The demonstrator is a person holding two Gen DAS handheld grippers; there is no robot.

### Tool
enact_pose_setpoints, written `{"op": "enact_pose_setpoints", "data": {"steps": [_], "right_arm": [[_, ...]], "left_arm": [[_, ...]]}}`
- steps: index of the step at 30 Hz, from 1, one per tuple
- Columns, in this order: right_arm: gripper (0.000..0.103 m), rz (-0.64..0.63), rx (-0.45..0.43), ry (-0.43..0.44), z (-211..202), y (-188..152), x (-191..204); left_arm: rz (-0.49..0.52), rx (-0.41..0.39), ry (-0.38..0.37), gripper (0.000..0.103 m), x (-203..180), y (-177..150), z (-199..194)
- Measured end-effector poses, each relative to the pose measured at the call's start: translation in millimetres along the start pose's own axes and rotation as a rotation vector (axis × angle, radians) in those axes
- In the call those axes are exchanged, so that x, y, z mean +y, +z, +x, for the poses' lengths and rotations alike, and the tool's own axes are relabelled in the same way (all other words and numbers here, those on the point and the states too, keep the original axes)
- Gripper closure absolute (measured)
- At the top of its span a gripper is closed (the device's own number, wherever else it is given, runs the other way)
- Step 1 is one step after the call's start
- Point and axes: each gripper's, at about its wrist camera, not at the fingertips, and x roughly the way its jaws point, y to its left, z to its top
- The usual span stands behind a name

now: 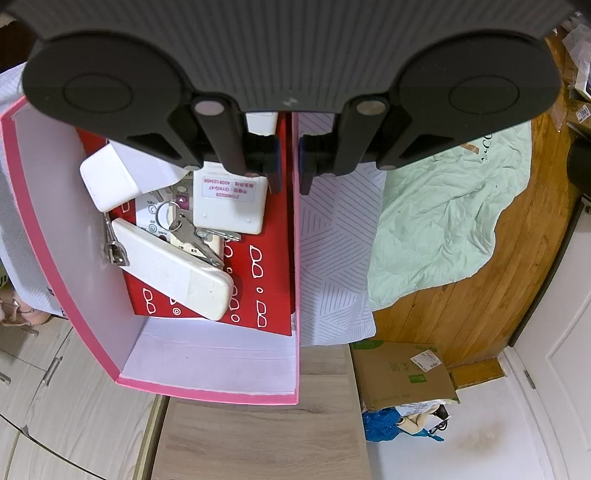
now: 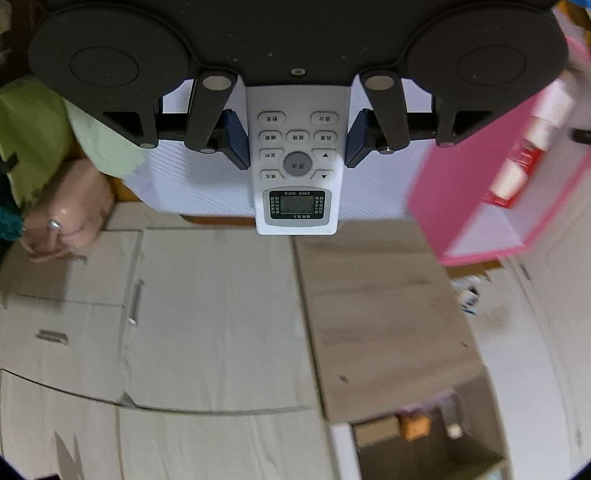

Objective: Organize rigid objects
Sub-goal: 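Lower the white TCL remote into the pink box and open the right tool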

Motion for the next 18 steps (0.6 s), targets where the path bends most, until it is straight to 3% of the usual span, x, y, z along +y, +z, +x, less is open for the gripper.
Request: {"op": "enact_pose_setpoints", "data": {"steps": [4,13,18], "right_arm": [[0.042,-0.036,-0.042,0.100,-18,7,36],[0.042,-0.126,-0.048,0.374,-27,11,122],[0.042,-0.126,-0.043,0.443,-23,13,166]], "left_arm": [[-0.003,0.001,0.001,0.096,0,0,0],[0.001,0.000,0.000,0.096,1,-2,0],[0.002,-0.008,-0.003,0.096,0,-4,0]]}}
